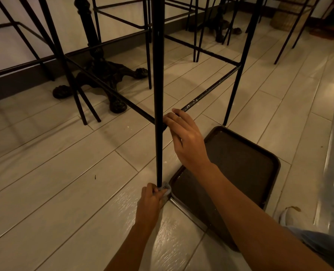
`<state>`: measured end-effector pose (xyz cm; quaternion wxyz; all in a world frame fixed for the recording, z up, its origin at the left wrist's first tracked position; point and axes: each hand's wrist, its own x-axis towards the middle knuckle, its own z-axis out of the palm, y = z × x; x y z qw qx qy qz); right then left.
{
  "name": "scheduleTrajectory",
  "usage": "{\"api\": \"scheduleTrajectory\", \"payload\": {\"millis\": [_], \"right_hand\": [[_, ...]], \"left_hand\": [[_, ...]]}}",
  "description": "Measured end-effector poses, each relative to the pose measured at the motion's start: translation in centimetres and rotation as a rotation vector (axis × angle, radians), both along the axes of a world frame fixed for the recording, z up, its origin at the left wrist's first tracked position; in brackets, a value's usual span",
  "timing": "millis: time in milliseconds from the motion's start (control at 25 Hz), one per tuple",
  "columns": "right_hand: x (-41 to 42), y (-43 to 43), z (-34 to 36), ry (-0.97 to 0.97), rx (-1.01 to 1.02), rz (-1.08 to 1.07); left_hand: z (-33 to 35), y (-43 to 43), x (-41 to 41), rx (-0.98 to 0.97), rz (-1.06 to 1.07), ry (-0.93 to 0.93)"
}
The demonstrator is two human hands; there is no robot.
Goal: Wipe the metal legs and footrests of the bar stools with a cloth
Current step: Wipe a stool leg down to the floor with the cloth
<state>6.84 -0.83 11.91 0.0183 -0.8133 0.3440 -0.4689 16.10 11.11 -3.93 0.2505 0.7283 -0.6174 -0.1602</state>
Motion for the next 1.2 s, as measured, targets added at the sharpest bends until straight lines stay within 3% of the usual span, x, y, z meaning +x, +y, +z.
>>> {"api": "scheduleTrajectory", "payload": {"millis": [240, 480, 560, 680, 840, 1000, 1200], "right_hand": [[-0.2, 0.0, 0.1, 0.004, 0.013, 0.005], [-0.3, -0.1, 0.1, 0.030, 0.030, 0.023], [-0.3, 0.0, 0.2, 0.044, 0.032, 0.024], [-0.5, 0.0, 0.5, 0.076, 0.048, 0.024], [-1.0, 0.1, 1.3, 0.165, 0.078, 0.066], [-2.8, -0.7, 3.3, 0.260, 0.069, 0.071], [-3.3, -1.6, 6.0, 0.174, 0.092, 0.086]], "left_hand": [[-0.7, -0.2, -0.2, 0.166, -0.019, 0.067], [1.7, -1.2, 0.2, 0.176, -0.029, 0.105], [3.4, -1.3, 0.4, 0.107, -0.029, 0.102], [6.6, -0.8, -0.2, -0.145, -0.090, 0.077], [10.5, -1.2, -1.4, -0.375, -0.140, 0.206], [15.0, -1.8, -2.2, -0.430, -0.111, 0.445], [18.5, -2.6, -2.7, -0.434, -0.034, 0.525]]}}
